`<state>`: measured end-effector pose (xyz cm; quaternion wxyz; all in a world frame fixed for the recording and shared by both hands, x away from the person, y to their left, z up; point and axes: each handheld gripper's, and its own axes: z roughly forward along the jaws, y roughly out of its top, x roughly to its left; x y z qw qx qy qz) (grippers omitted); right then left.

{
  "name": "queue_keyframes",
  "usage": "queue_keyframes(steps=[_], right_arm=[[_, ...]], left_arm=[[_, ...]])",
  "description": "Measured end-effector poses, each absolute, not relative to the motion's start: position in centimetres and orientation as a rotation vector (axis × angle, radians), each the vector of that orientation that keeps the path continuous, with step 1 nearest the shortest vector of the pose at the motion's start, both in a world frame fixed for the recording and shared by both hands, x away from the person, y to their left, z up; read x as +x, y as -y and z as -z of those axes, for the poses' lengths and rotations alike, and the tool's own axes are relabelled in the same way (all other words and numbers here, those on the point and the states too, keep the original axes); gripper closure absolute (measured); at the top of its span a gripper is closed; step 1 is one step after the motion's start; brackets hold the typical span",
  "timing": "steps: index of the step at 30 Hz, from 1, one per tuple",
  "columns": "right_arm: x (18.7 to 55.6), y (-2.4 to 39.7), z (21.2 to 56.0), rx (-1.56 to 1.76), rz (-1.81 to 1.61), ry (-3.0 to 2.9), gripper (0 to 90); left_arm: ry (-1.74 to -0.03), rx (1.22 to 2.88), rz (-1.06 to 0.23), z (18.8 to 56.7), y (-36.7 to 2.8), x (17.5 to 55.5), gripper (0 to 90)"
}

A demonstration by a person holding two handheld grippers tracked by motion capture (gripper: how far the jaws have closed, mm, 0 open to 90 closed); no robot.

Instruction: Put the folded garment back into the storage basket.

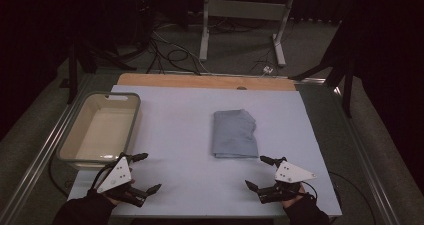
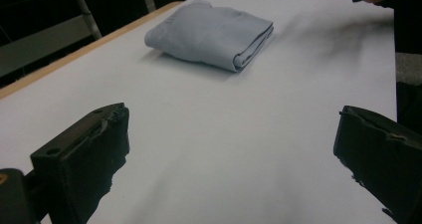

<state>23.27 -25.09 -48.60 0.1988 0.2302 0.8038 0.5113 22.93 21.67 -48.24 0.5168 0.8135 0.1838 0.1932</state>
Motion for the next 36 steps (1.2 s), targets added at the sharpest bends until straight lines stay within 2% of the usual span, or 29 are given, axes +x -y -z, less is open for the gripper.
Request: queue_keyframes(steps=[22,36], right_arm=[[24.5,25.7,43.5,0.696,-1.375,-2.145,9.0],[26.8,24.9,42.5,0.721,-1.330,-2.122,9.1]], left_arm=[[-0.459,2.058,-0.461,45.4,-19.9,25.4,1.7],[-0.510,2.112,-0.490,44.2,-18.0,27.7,1.7]])
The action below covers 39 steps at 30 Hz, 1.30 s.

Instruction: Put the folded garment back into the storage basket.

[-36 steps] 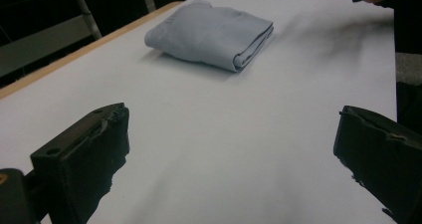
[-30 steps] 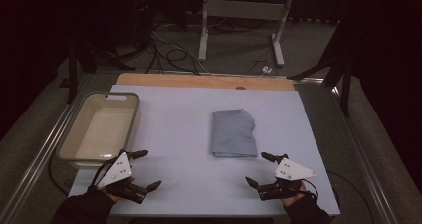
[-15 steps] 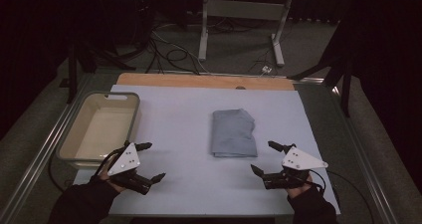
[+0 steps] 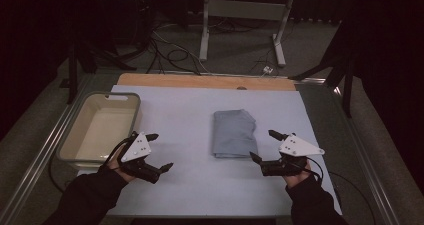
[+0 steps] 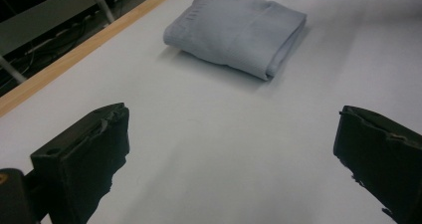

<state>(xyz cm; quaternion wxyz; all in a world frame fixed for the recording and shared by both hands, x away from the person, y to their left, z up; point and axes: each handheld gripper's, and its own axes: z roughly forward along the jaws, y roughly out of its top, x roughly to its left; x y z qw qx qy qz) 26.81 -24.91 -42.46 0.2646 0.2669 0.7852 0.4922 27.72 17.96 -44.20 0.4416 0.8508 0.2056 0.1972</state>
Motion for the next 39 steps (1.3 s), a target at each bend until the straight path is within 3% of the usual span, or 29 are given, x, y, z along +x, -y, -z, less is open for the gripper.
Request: queue_keyframes(steps=[39], right_arm=[[32.9,25.0,43.8,0.911,-1.267,-2.086,9.1]], left_arm=[[-0.725,2.187,-0.465,44.7,-13.2,34.6,1.9]])
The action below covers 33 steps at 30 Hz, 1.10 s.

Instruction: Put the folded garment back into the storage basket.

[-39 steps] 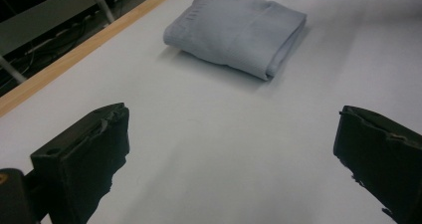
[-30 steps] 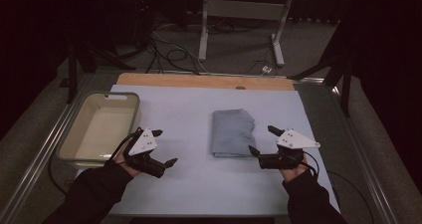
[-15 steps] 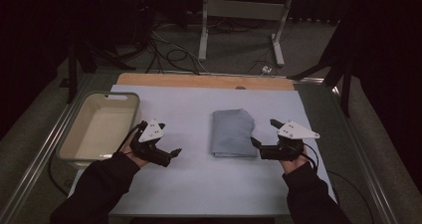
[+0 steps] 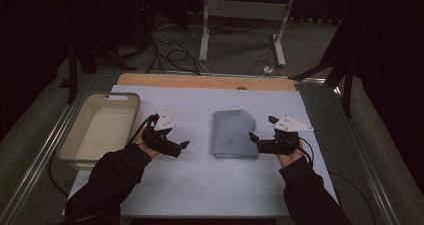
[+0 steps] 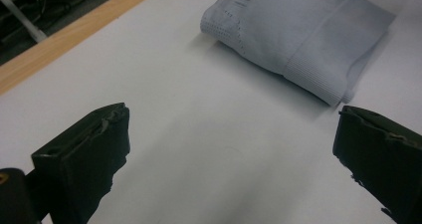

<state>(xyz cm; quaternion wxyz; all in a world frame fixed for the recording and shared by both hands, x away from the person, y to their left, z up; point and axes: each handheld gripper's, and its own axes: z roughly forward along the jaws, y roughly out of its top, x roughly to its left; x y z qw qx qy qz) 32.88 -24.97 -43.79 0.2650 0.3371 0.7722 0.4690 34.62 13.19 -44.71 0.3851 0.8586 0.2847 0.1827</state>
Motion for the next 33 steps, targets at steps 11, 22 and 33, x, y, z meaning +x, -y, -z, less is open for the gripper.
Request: queue_keyframes(steps=[11,22,33], right_arm=[[34.6,24.8,44.6,0.974,-1.226,-2.101,9.1],[36.2,24.5,45.6,1.066,-1.201,-2.120,9.1],[37.3,24.5,46.6,1.180,-1.104,-2.153,9.1]], left_arm=[[-0.776,2.187,-0.402,44.8,-11.3,36.4,1.9],[-0.825,2.177,-0.311,45.5,-9.1,37.7,1.9],[-0.852,2.164,-0.241,46.2,-7.8,38.6,1.7]])
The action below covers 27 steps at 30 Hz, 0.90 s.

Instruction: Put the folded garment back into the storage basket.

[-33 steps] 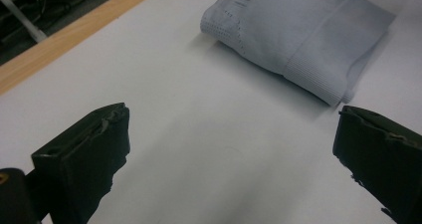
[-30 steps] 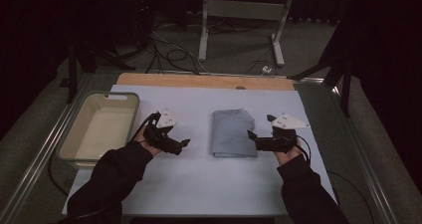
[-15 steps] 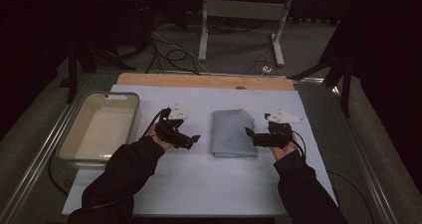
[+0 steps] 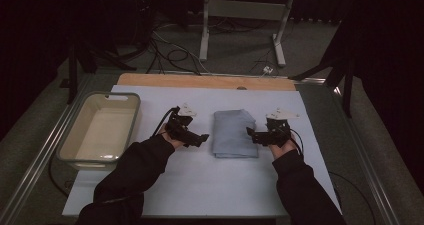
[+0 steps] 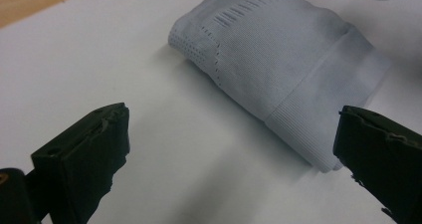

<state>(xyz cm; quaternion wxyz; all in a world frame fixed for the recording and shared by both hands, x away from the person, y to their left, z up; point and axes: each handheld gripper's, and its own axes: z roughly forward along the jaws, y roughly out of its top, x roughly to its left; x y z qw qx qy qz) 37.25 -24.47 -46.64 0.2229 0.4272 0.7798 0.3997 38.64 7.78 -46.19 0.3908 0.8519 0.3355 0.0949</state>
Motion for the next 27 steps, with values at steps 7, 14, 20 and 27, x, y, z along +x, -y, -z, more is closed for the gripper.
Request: queue_keyframes(steps=[7,14,20,27], right_arm=[[37.9,24.3,47.5,1.224,-1.064,-2.205,10.1],[38.3,24.2,48.0,1.295,-1.030,-2.253,10.2],[38.6,24.1,48.5,1.344,-0.991,-2.297,10.1],[39.0,24.4,48.7,1.409,-1.002,-2.327,10.1]], left_arm=[[-0.894,2.173,-0.209,46.9,-6.8,39.1,0.6],[-0.907,2.157,-0.141,47.6,-5.8,39.5,0.7],[-0.923,2.146,-0.108,48.3,-4.9,39.6,1.6],[-1.019,2.176,0.056,48.8,-4.0,40.3,4.0]])
